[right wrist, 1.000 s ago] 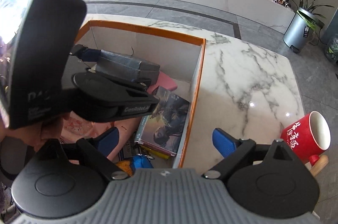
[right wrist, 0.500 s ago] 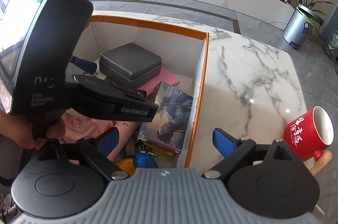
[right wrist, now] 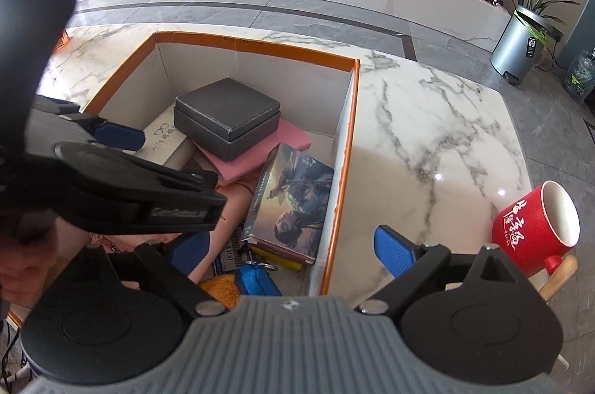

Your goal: Organize objects

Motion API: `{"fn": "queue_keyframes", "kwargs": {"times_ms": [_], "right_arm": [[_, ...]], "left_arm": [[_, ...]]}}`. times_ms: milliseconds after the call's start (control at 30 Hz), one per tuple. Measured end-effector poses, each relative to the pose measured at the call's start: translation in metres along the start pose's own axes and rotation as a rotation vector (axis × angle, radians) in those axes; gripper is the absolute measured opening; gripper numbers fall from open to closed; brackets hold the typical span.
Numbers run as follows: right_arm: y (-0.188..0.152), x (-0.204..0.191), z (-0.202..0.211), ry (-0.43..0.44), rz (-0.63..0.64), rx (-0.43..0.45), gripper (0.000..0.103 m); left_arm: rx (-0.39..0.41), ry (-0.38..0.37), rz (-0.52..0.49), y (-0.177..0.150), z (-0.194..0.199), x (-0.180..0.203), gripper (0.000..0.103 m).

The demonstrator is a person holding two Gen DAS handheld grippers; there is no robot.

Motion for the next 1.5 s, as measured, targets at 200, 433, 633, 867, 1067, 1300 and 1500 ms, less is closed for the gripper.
{"fn": "queue_keyframes", "kwargs": {"times_ms": [200,433,633,867,1067,1300,1500], "right_arm": [[-0.001,-0.018,0.025,-0.001,-0.021,0.062,0.095],[-0.014,-0.055,0.069,0.013,-0.101,0.198,0.095],[-0.038,-0.091,0.097,0.032,-0.131,0.239,0.095],[-0.077,-0.121,0.117,-0.020,-0.077,0.305,0.095],[-0.103,-0.127,0.117,-0.040,-0.163,0.317,0.095],[-0.107,-0.139,0.127,-0.082,-0.122,0.336,0.095],[-0.109,-0.137,0.126,-0.084,-0.130,0.334,0.095]], "left_arm": [[0.116,0.026,0.073,-0.004,0.050,-0.015,0.088],[0.261,0.133,0.094,-0.027,0.115,-0.042,0.089],[0.341,0.209,0.108,-0.070,0.150,-0.061,0.089],[0.378,0.215,0.162,-0.122,0.160,-0.081,0.089],[0.401,0.235,0.145,-0.146,0.160,-0.089,0.089],[0.443,0.228,0.152,-0.149,0.172,-0.091,0.089],[0.444,0.219,0.139,-0.151,0.173,-0.088,0.089]]}}
Point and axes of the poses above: each gripper's, at about its wrist camera, not at the fingertips, and z roughly against the way its jaws point, x to its right, y to its top, the point moved 4 cm from there along -z, roughly the way its jaws point, and after that the axes turned 9 degrees about x, right-handed, at the moved point
